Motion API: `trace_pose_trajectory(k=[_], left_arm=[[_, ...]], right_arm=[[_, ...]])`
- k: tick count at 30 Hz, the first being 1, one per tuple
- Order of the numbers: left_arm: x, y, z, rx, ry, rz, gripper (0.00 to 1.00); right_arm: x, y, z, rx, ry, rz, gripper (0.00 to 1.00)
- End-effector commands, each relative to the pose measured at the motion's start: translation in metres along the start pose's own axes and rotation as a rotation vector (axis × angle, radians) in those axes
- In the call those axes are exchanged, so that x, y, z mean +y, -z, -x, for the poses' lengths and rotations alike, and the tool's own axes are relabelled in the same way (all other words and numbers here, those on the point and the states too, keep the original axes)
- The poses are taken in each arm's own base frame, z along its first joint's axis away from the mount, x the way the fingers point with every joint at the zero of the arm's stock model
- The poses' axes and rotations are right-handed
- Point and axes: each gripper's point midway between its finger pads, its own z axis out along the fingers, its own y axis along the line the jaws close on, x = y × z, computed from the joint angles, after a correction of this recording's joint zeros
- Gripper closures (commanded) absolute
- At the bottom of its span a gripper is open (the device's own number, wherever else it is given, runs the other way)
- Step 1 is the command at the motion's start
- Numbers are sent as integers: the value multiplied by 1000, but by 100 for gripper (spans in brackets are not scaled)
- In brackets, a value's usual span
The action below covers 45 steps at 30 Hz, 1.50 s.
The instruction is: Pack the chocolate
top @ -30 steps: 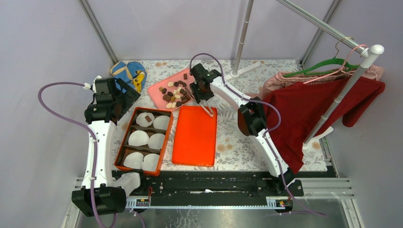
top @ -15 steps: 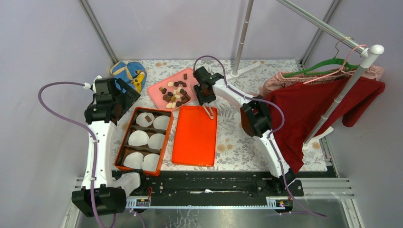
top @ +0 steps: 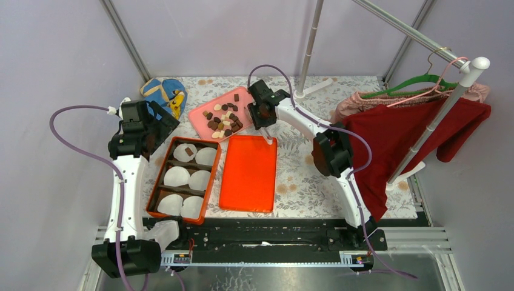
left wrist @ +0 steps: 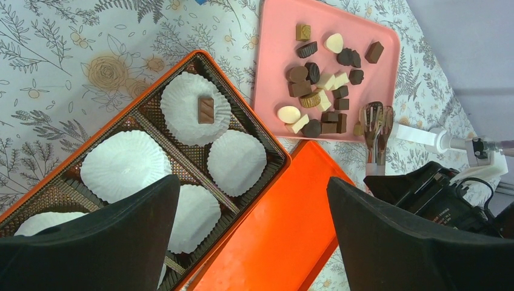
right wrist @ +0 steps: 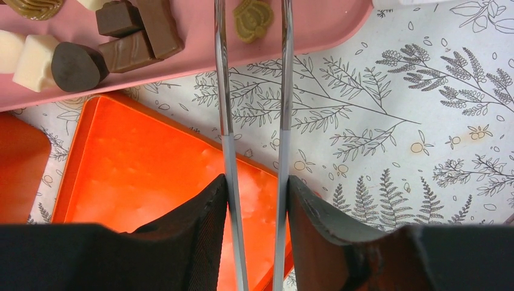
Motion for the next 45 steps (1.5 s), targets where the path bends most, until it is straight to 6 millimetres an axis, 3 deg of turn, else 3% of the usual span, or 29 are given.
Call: trace_pose_trajectory(k=[1,8,18,28,33,45], left_arm=[[-5,4,8,-41,-4,-37,1],[-3,6,8,-49,-6,-34,1],[0,6,8,-53,-12,-21,1],[1,4,6,-47,-11,-17,1],[1,4,6,-47,-14,-16,1],[-2,8,18,-70,-41,-5,1]], right_arm=[[6,38,37,-120,1,40,55],[7,41,41,-114,5,43,56],[10,61,57,-159,4,55,62],[18,63,67,-179,-8,89,61],[23,74,71,-197,-16,120,61],[49,115,57,-221,-15,269,62]])
